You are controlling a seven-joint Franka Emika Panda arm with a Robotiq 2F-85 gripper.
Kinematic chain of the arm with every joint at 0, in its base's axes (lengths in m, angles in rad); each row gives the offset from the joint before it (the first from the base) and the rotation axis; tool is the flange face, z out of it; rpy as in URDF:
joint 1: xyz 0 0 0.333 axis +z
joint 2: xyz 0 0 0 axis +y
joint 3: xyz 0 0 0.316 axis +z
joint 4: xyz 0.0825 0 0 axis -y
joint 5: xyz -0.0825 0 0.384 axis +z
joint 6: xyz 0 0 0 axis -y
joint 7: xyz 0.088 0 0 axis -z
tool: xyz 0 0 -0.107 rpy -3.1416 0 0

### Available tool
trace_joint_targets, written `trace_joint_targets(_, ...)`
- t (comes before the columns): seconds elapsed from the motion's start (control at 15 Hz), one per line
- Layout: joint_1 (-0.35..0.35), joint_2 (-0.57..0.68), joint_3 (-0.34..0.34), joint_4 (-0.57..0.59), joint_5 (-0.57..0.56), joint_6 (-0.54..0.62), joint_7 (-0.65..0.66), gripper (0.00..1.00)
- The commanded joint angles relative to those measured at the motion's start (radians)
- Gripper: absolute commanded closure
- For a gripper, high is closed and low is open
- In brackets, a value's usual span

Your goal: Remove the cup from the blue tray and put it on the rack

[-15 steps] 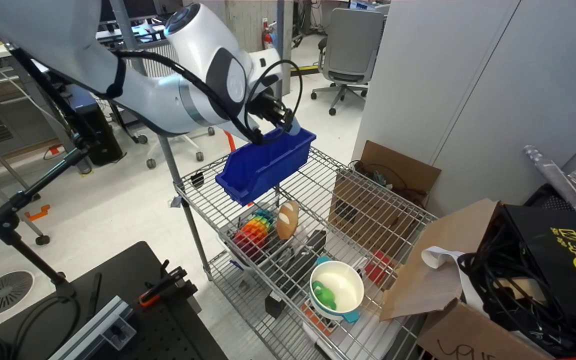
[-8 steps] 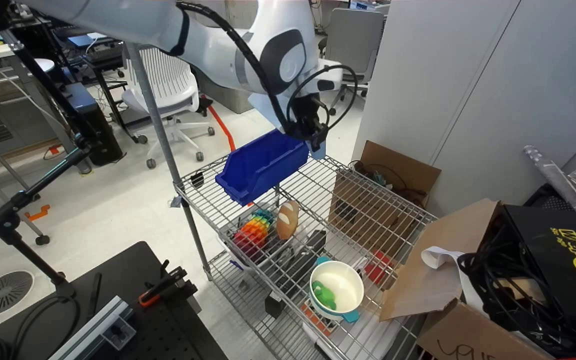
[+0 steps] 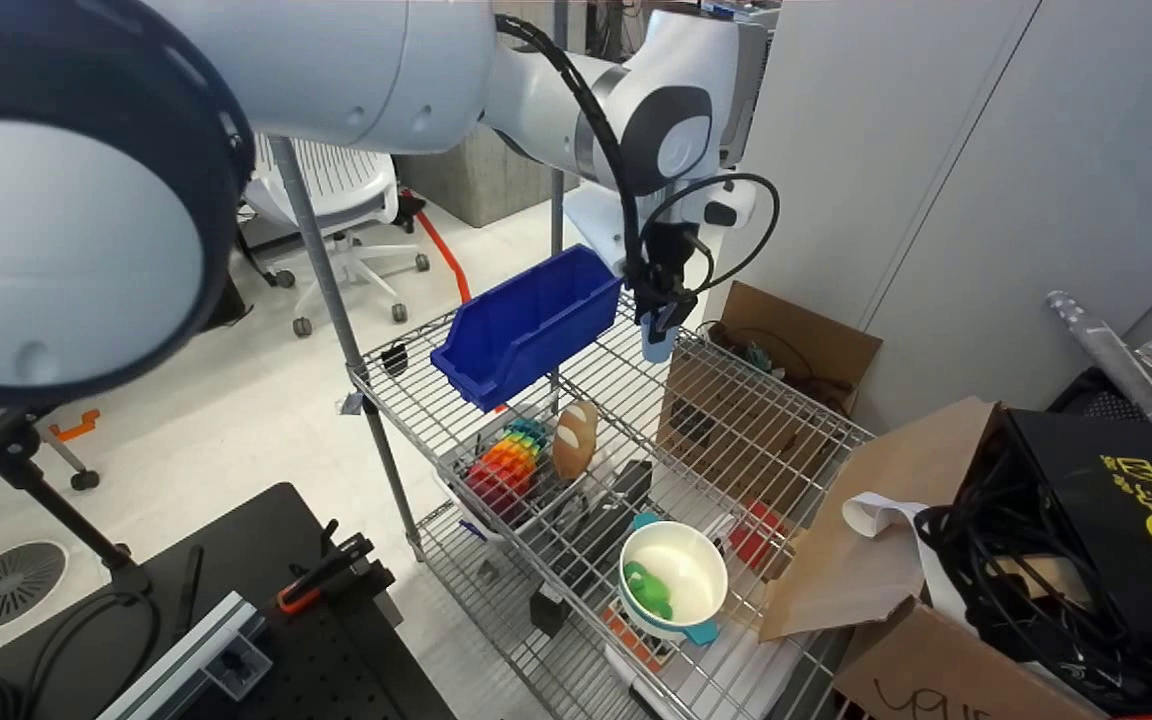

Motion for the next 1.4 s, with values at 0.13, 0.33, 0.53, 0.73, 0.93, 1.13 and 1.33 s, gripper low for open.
trace_joint_targets(0.13,-0.050,0.251,0.035,0.326,0.066,-0.239,0.047,0.88)
trace_joint_targets(0.33,-0.049,0.370,0.016,0.452,0.052,-0.291,0.110,0.88)
trace_joint_targets(0.53,-0.050,0.475,0.008,0.579,0.044,-0.320,0.153,0.88)
trace_joint_targets(0.73,-0.047,0.545,0.003,0.653,0.036,-0.305,0.174,0.88)
trace_joint_targets(0.93,-0.047,0.585,0.007,0.687,0.023,-0.294,0.183,0.88)
trace_joint_targets(1.13,-0.038,0.589,0.000,0.689,0.021,-0.270,0.168,0.37)
trace_joint_targets(1.33,-0.031,0.620,0.012,0.759,0.008,-0.306,0.141,0.15)
